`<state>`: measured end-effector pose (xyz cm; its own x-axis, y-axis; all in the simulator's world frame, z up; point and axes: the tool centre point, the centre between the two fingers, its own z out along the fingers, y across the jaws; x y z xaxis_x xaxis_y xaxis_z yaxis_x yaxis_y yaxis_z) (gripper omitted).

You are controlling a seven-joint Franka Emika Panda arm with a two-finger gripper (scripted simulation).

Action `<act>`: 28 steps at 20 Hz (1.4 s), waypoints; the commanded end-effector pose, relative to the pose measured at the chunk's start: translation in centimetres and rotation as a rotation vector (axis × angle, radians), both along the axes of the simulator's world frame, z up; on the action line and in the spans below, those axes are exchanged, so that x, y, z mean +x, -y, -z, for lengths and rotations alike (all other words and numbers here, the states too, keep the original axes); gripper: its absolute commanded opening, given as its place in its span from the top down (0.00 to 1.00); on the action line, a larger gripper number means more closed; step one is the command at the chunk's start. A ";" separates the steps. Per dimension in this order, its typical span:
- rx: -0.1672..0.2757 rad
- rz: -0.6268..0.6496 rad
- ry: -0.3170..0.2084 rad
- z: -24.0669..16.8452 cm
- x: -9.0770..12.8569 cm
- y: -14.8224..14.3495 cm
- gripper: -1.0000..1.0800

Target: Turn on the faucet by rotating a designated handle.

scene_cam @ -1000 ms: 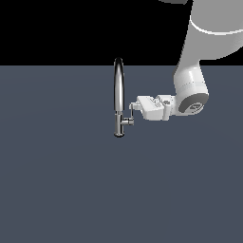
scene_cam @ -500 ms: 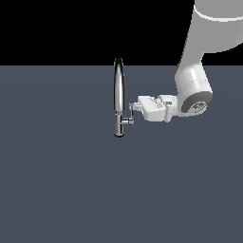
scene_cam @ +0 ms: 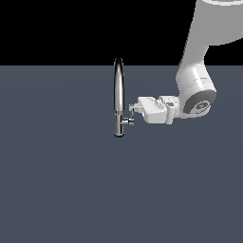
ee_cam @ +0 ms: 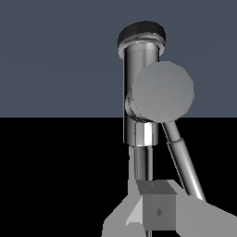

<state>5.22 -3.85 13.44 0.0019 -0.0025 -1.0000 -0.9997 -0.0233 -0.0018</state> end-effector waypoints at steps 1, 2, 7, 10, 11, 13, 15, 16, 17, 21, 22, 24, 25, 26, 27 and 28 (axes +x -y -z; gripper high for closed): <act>0.003 -0.003 0.001 -0.6 -0.9 0.3 1.00; 0.003 -0.003 0.001 -0.6 -0.9 0.3 1.00; 0.003 -0.006 0.002 0.3 -1.7 -0.1 1.00; 0.003 -0.005 0.001 0.8 -2.8 0.1 1.00; 0.003 -0.005 0.001 1.0 -3.1 0.1 1.00; 0.003 -0.004 0.001 1.3 -3.8 0.2 1.00; 0.003 -0.004 0.001 1.6 -4.5 0.3 1.00; 0.003 -0.004 0.001 1.8 -4.9 0.3 1.00; 0.003 -0.004 0.001 2.0 -5.3 0.4 1.00; 0.006 -0.012 0.019 2.1 -4.7 -0.2 1.00; 0.006 -0.011 0.017 2.8 -5.0 -0.1 1.00; 0.005 -0.009 0.012 4.2 -5.5 0.1 1.00; 0.004 -0.008 0.009 4.8 -5.8 0.2 1.00; 0.004 -0.006 0.007 5.5 -6.0 0.2 1.00; 0.003 -0.005 0.004 6.2 -6.3 0.3 1.00; 0.003 -0.004 0.002 6.9 -6.5 0.4 1.00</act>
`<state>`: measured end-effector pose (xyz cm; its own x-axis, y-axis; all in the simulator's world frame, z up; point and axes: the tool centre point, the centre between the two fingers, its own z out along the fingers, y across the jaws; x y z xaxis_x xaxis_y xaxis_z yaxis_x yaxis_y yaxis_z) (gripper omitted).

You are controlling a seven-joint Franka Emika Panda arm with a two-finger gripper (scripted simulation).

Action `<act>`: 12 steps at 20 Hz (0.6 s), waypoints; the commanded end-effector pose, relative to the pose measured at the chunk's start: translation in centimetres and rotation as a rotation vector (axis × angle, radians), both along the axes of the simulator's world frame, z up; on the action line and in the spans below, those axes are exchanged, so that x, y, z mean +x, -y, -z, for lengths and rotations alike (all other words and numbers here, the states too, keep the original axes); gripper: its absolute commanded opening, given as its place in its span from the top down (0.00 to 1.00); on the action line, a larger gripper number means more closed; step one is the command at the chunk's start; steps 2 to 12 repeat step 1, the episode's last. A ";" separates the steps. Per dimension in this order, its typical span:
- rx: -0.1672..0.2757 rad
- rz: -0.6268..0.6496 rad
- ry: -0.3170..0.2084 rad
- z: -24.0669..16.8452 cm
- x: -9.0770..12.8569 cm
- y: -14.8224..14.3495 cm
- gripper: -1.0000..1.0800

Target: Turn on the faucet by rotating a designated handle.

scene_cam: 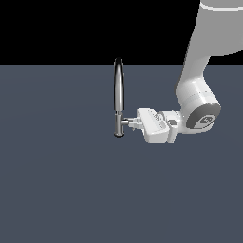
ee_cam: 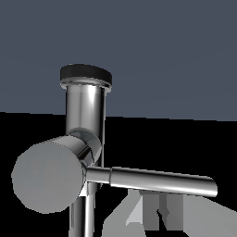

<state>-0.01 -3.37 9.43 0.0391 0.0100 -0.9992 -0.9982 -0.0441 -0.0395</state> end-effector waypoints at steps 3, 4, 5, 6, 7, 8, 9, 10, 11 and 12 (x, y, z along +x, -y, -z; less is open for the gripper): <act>-0.009 0.017 -0.035 2.8 -1.3 0.9 1.00; -0.009 0.017 -0.035 2.8 -1.3 0.9 1.00; -0.009 0.017 -0.035 2.8 -1.3 0.9 1.00; -0.009 0.017 -0.035 2.8 -1.3 0.9 1.00; -0.009 0.017 -0.035 2.8 -1.3 0.9 1.00; -0.009 0.017 -0.035 2.8 -1.3 0.9 1.00; -0.009 0.017 -0.035 2.8 -1.3 0.9 1.00; -0.009 0.017 -0.035 2.8 -1.3 0.9 1.00; -0.009 0.017 -0.035 2.8 -1.3 0.9 1.00; -0.009 0.017 -0.035 2.8 -1.3 0.9 1.00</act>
